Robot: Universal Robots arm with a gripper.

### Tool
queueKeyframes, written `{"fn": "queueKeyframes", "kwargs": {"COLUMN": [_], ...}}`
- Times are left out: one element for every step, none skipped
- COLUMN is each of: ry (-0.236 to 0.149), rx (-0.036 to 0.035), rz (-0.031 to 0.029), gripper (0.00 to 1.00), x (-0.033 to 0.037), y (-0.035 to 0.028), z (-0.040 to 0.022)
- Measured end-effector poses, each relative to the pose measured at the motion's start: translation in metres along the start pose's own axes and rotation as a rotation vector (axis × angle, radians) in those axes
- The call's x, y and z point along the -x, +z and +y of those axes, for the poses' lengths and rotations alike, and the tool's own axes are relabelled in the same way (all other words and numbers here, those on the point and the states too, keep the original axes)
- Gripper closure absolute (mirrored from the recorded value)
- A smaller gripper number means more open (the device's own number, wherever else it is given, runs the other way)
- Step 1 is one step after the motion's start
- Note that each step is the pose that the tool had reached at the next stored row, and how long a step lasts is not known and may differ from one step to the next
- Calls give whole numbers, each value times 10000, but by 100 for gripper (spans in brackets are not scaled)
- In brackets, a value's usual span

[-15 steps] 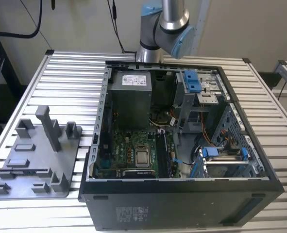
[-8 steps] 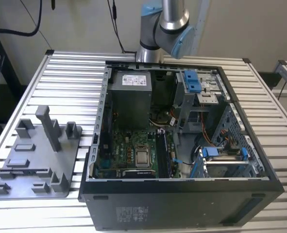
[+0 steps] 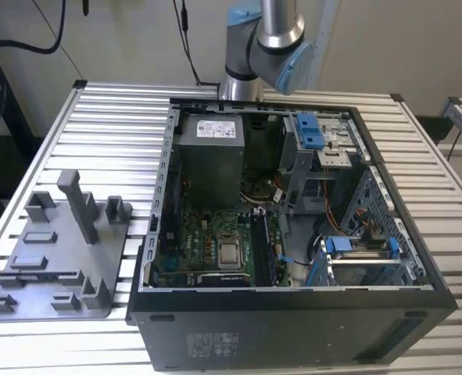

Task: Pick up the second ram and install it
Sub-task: 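Pick up the second ram and move it above second insertion slot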

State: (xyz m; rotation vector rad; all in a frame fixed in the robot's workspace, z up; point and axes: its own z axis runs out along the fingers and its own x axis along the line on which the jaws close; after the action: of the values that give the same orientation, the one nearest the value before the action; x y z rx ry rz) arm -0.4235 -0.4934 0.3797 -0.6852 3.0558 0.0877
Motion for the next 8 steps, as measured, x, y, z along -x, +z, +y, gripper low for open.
{"fn": "queueKeyframes", "kwargs": {"ry": [-179, -353, -549, -728, -909, -1087, -1274, -1453], "rx": [4, 7, 11, 15, 19, 22, 25, 27], "rz": [10, 19, 29, 38, 48, 57, 65, 72], "gripper": [89, 89, 89, 89, 89, 89, 89, 89], "x": [0, 0, 0, 0, 0, 0, 0, 0], "y": [0, 1, 1, 2, 2, 3, 4, 5], "z": [0, 0, 0, 0, 0, 0, 0, 0]}}
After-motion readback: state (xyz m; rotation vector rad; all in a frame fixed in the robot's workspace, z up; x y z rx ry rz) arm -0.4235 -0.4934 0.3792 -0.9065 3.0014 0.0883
